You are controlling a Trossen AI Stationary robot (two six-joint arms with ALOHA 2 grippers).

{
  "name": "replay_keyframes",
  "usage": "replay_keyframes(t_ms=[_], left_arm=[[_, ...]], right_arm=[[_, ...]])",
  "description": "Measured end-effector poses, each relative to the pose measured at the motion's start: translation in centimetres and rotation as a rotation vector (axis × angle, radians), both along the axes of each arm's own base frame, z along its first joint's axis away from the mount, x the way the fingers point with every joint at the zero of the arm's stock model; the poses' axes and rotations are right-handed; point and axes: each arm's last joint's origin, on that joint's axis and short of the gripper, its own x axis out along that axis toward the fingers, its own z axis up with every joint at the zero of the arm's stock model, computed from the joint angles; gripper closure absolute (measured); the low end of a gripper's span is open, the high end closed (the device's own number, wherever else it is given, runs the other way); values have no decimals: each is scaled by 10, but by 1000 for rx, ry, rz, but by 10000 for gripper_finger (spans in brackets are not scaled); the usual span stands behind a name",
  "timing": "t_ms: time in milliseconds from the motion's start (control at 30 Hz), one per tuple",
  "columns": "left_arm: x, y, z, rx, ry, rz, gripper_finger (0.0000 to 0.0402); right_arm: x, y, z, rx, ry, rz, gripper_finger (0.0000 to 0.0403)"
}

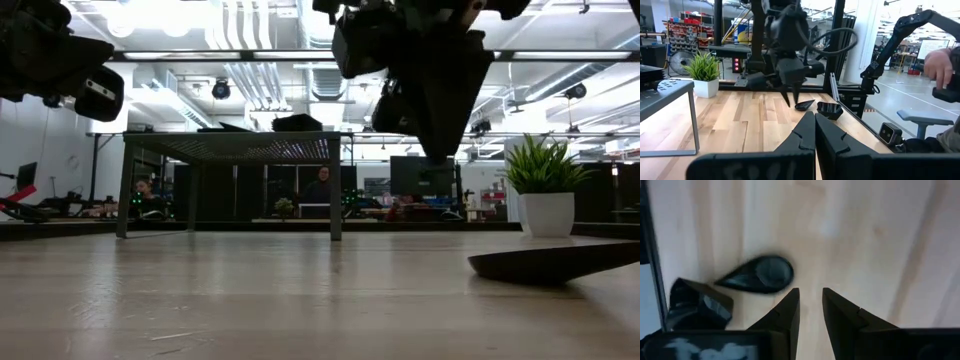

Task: Pick & Place Mini shaped plates
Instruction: Stack the black leaf-shaped plate on top of the black leaf-shaped plate on the shelf

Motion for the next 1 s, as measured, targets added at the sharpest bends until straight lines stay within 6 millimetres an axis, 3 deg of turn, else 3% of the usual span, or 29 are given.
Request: replay_keyframes(t_ms=[633, 1000], left_arm=[[0, 0, 0, 0, 0, -1, 401], [0, 0, 0, 0, 0, -1, 401]], right_arm=[[3, 39, -25, 19, -275, 312, 332], [0, 53, -33, -26, -331, 496, 300]])
